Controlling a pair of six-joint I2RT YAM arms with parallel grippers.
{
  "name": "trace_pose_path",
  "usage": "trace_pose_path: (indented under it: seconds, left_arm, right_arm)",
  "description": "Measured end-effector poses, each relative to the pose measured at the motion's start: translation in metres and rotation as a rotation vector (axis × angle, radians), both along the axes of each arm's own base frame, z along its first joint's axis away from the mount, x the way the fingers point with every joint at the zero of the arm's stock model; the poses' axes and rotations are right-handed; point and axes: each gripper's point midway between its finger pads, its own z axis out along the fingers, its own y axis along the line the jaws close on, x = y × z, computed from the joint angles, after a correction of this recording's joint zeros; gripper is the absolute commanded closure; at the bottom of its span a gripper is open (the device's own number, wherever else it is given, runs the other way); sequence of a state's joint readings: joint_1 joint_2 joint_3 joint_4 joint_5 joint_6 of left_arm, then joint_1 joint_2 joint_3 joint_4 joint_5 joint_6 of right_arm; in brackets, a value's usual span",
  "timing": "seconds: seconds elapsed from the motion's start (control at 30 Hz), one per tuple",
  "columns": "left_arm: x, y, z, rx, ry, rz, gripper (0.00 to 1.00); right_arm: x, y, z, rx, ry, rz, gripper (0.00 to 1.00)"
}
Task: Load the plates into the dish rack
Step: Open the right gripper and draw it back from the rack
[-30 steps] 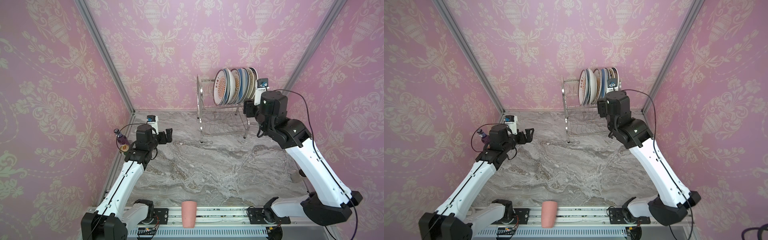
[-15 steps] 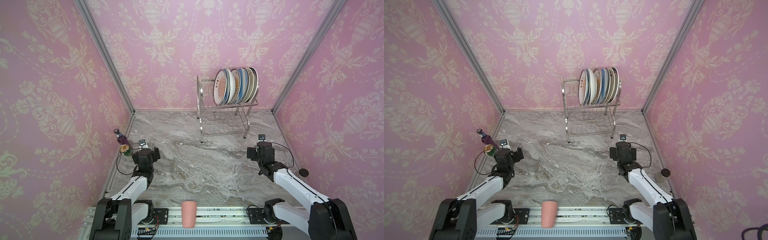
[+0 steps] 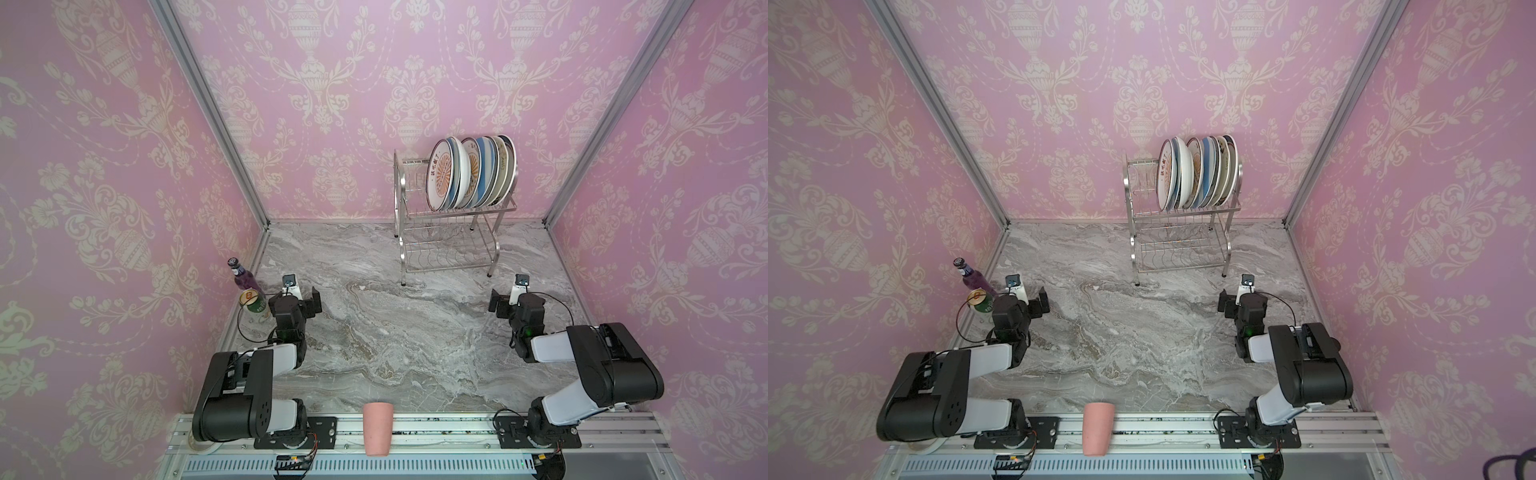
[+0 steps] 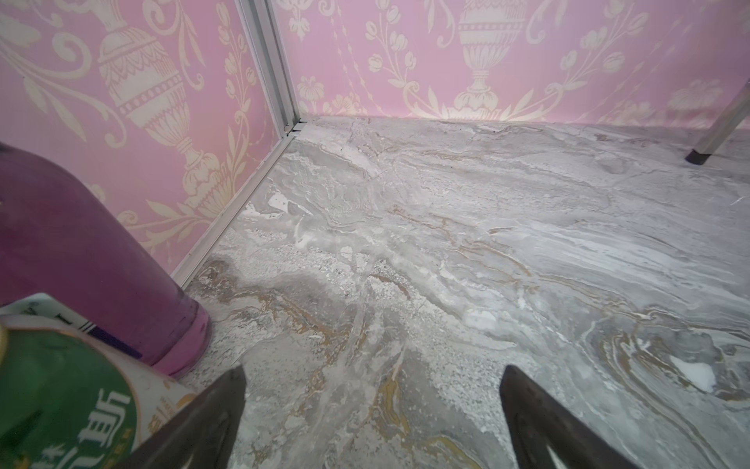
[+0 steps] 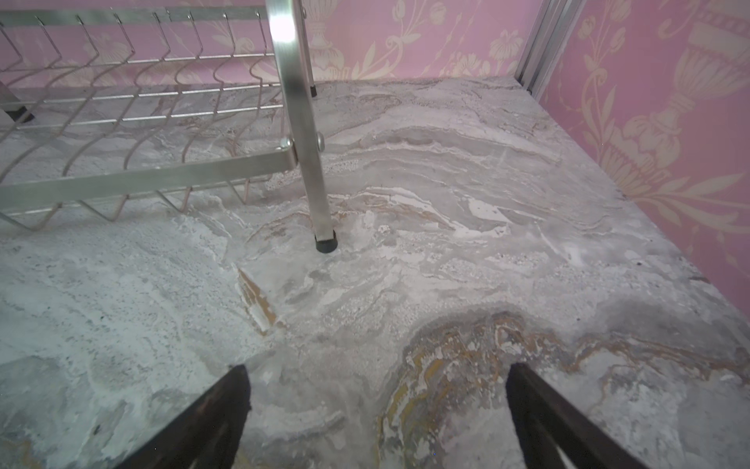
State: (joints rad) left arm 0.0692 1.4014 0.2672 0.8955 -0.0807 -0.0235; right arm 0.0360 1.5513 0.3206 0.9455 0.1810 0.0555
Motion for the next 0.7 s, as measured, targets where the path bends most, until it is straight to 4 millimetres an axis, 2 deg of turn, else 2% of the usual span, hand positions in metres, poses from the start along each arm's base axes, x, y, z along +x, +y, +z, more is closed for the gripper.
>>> trace_pose_path:
  seconds: [0.07,0.1,0.17,0.43,0.7]
  left_arm:
    - [0.01,-0.005,-0.012,-0.012,-0.013,-0.029,0.01]
    - [0.013,-0.007,-0.027,-0.024,0.014,-0.042,0.01]
    - [0.006,-0.007,-0.05,-0.047,0.089,-0.042,0.01]
    - [0.031,-0.017,-0.023,-0.065,0.015,-0.114,0.01]
    - [0.031,-0.017,-0.023,-0.067,0.014,-0.119,0.01]
  right_arm:
    - [0.003,0.001,0.005,0.003,-0.018,0.007,0.0]
    - [0.003,0.002,0.006,0.005,-0.024,0.01,0.0]
    - [0.004,0.003,0.007,0.006,-0.028,0.013,0.0]
    - [0.005,0.006,0.01,0.01,-0.042,0.032,0.0]
    - [0.007,0.01,0.011,0.018,-0.045,0.053,0.0]
